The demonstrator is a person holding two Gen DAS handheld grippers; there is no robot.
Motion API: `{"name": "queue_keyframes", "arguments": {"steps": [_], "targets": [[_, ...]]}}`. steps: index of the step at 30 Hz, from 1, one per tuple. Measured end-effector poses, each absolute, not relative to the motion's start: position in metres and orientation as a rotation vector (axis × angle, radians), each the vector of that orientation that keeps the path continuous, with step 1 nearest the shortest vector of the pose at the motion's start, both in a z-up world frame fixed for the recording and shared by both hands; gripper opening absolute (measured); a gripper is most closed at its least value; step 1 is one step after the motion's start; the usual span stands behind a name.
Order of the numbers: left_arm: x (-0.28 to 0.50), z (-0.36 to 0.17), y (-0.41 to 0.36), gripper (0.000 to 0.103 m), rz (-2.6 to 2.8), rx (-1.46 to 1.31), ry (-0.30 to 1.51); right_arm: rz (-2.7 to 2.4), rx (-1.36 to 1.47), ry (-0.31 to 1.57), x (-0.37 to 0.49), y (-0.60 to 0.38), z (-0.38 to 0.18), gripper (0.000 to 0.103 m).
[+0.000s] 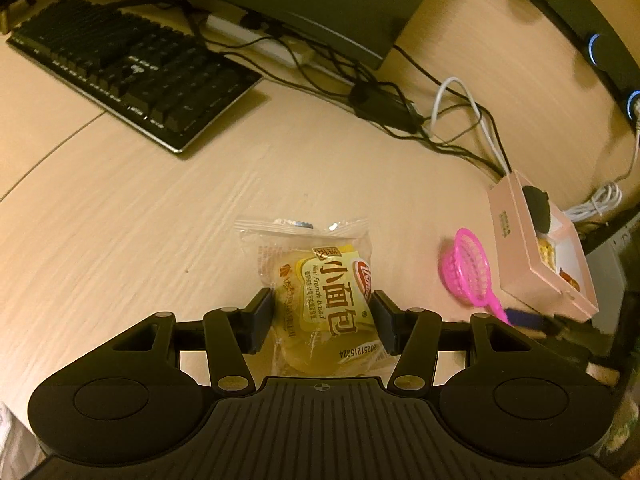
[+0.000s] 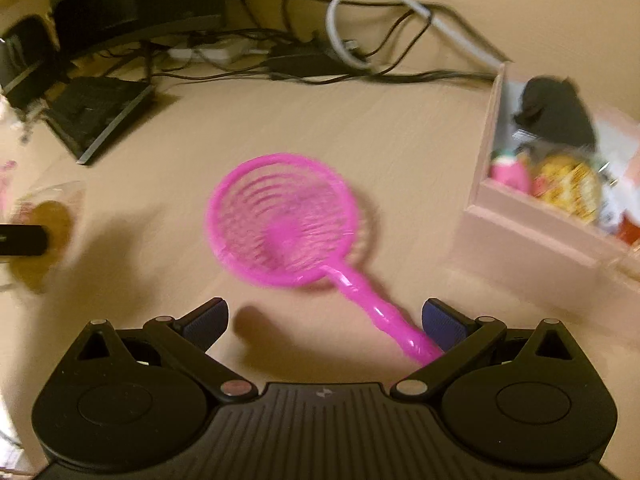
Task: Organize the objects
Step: 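Grasp the pink toy strainer with the right gripper while the left gripper holds the bun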
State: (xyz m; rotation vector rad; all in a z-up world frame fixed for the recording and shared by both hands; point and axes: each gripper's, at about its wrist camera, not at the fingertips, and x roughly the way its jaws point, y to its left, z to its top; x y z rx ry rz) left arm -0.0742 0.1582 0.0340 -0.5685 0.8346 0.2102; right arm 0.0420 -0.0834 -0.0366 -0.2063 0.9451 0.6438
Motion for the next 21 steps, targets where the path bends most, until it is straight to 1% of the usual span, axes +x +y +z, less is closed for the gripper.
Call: {"name": "queue_keyframes", "arguments": {"steps": [5,11,14,21], "targets": [[-0.074,0.032,0.161,0.058,0.219,-0.578,0.842,0.768,-0.168,0.957,0.024,-0.077,-0.027,0.103],[-0.079,0.032,0.165,0.058,0.232,-0.58,0.844,0.68,-0.281,0.801,0.02,-0.065,-0.014,0.103],[-0.082,0.033,0.163,0.057,0.218,-0.574,0.846,0.617,-0.335,0.768,0.032,-0.061,-0.019,0.103],[-0.084,0.032,0.149,0.057,0.155,-0.541,0.874,0.583,-0.299,0.842,0.066,-0.048,-0.041,0.103]]}}
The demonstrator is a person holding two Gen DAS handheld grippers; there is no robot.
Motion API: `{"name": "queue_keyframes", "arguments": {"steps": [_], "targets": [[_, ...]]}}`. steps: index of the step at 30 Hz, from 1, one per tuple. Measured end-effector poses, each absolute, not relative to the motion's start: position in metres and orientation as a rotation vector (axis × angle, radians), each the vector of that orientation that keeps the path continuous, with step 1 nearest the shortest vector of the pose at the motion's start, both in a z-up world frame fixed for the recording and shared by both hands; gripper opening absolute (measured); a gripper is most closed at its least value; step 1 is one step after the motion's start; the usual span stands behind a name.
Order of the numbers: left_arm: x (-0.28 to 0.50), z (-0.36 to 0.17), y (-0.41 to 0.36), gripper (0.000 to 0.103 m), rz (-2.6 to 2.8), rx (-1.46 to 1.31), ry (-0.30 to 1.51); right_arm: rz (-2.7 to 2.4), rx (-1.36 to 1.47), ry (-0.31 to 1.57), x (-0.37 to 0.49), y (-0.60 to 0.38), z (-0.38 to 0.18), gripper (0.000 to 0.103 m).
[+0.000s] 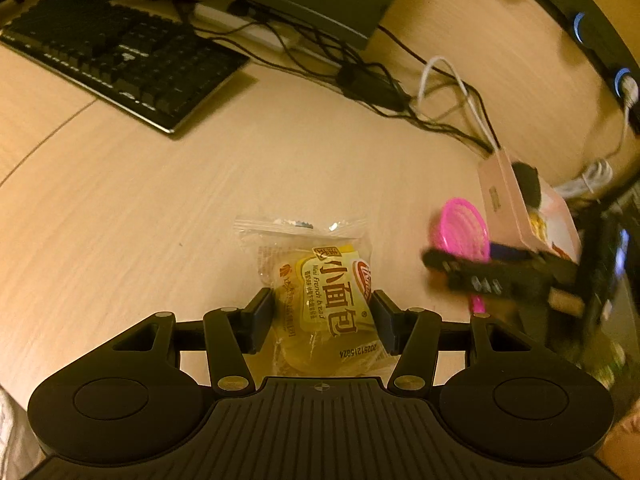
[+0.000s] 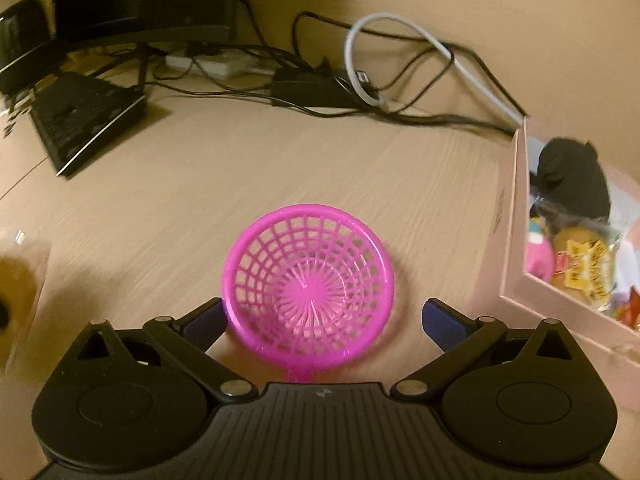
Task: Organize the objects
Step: 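Grasp the pink toy strainer with the right gripper while the left gripper holds the bun, then drop the bun into the pink box from the left gripper while the right gripper drops the strainer in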
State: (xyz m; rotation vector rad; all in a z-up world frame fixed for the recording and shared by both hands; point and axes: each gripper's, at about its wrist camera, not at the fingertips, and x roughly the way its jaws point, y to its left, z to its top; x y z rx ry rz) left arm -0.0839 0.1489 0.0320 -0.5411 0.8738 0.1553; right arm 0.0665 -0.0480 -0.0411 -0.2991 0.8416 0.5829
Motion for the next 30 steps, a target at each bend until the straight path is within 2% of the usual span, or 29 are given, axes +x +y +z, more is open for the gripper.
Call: {"name": "queue_keyframes", "arguments": {"steps": [4,6,7,15,30], "targets": [[-0.086,0.031,0.144,0.057,0.14,-0.532,0.888,0.573,-0.238,0.834,0.072,-0.045,-0.04,0.101],[-0.087,0.03,0.143,0.057,0.135,-0.53,0.893,0.575,-0.228,0.83,0.071,-0.045,-0.037,0.084],[-0.086,0.03,0.142,0.057,0.131,-0.53,0.895,0.577,-0.227,0.839,0.07,-0.045,-0.036,0.084],[-0.073,0.03,0.123,0.057,0.05,-0.493,0.914,0.534,-0.173,0.832,0.042,-0.077,-0.012,0.083],[-0.026,0.028,0.036,0.057,-0.238,-0.358,0.939,0.3,-0.088,0.797,-0.029,-0.186,0.029,0.084]]}}
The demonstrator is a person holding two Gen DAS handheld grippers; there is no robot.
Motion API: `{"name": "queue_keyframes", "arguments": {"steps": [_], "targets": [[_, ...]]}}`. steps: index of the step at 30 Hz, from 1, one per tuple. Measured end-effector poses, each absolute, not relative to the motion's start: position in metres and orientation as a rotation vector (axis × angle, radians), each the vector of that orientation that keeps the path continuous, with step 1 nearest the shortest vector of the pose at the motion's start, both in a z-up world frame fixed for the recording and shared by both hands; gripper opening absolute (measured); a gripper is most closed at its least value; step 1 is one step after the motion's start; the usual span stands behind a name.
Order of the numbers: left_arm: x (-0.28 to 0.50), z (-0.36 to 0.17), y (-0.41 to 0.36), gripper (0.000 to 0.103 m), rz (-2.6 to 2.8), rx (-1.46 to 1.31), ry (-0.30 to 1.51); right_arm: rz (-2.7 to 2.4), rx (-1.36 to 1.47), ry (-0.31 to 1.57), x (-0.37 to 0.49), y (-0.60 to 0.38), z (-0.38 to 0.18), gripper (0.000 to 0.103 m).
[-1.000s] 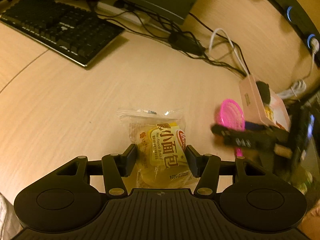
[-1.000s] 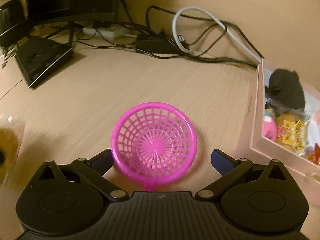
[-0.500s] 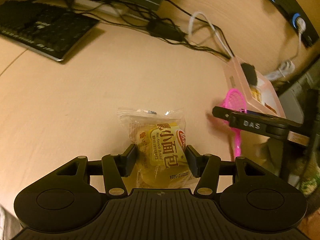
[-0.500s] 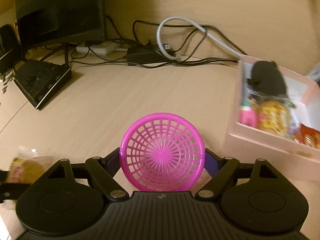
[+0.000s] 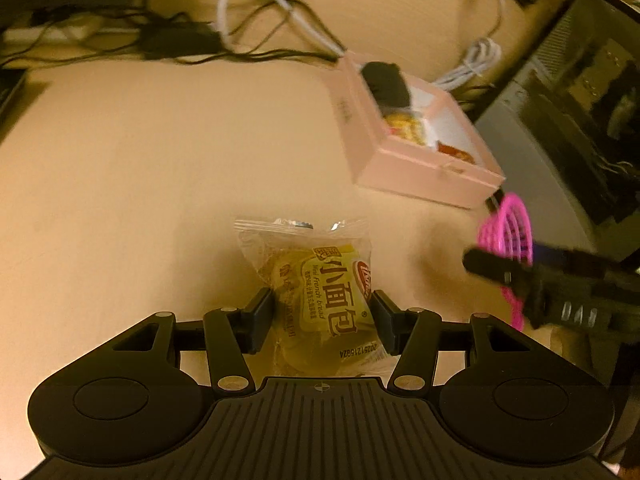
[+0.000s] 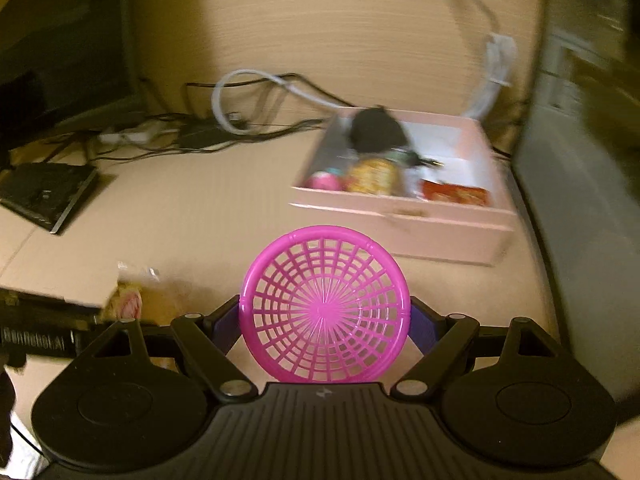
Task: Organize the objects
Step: 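Drop the bun into the pink box from the left gripper while the right gripper drops the strainer in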
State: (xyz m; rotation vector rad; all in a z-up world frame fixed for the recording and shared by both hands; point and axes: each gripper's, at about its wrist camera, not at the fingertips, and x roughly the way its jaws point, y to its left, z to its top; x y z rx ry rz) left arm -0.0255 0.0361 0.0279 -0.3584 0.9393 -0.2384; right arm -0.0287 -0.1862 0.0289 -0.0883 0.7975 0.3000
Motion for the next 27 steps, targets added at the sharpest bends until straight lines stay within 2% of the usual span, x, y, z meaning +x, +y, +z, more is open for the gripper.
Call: {"name": "queue_keyframes", "arguments": {"steps": [6,14,21,27], "targets": [[0.008,0.057,0.005,0.057,-0.335,-0.331,0.852,0.22,-0.071,0.798,-0.048,-0.215,0.031,0.084],[0.088,0.113,-0.073,0.057,-0.449,-0.224,0.685,0.186,-0.048,0.754,-0.063,-0.235,0.036,0.084],[0.159,0.102,-0.146,0.058,-0.414,-0.092,0.695,0.173,-0.076,0.746,-0.065,-0.244,0.034,0.083],[0.187,0.068,-0.166,0.058,-0.356,-0.042,0.82,0.149,-0.066,0.774,-0.061,-0.258,0.027,0.083]]}}
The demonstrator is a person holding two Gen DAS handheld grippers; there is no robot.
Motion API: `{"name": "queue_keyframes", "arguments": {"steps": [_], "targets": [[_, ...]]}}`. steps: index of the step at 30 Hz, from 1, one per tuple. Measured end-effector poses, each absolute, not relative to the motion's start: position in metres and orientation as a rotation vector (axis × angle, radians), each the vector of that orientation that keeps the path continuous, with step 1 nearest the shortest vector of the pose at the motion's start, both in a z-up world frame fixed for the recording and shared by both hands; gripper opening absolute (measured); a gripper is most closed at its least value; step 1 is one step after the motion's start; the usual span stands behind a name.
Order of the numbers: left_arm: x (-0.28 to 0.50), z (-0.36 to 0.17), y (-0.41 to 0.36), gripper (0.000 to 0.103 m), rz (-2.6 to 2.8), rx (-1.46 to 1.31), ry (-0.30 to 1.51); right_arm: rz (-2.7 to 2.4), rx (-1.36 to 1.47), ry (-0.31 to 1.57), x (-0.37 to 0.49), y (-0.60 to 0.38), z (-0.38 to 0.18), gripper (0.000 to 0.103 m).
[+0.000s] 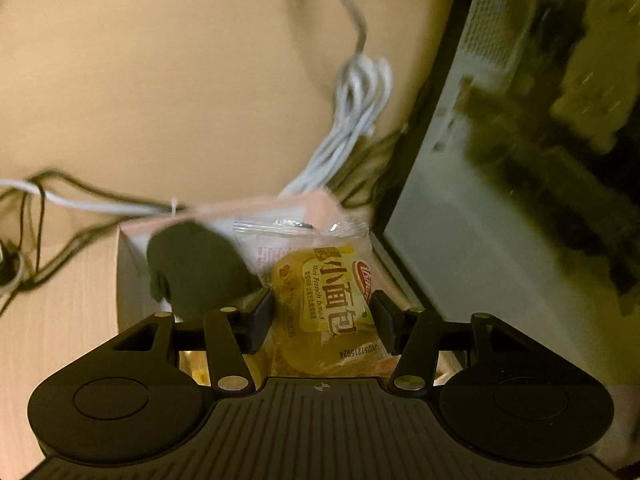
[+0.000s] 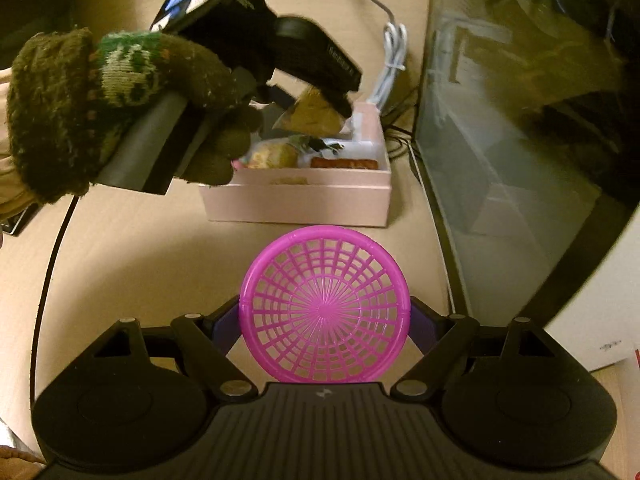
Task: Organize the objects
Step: 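Drop the bun into the pink box from the left gripper while the right gripper drops the strainer in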
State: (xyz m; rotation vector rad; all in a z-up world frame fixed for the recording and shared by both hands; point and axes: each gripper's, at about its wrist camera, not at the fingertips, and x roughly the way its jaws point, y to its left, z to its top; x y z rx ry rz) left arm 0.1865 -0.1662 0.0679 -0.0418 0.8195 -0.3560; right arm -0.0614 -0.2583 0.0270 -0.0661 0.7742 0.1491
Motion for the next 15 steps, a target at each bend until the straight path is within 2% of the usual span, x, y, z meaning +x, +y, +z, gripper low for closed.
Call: {"name": "queue_keyframes", "arguments": {"steps": [3,10,15], "targets": [[0.196,0.047,-0.162,0.058,-0.367,-0.062,0.915,0.137,-0.058,0.784,-0.057,-0.262,0.027,0.083],[0.173,0.067,-0.092,0.058,-0.413,-0.348,0.734,0.175,-0.073,0.704,-0.029,-0.255,0.052,0.083],[0.186,0.052,-0.086,0.059,-0.411,-0.328,0.809,0.182,-0.08,0.662,0.017,-0.242,0.074,0.083]]}}
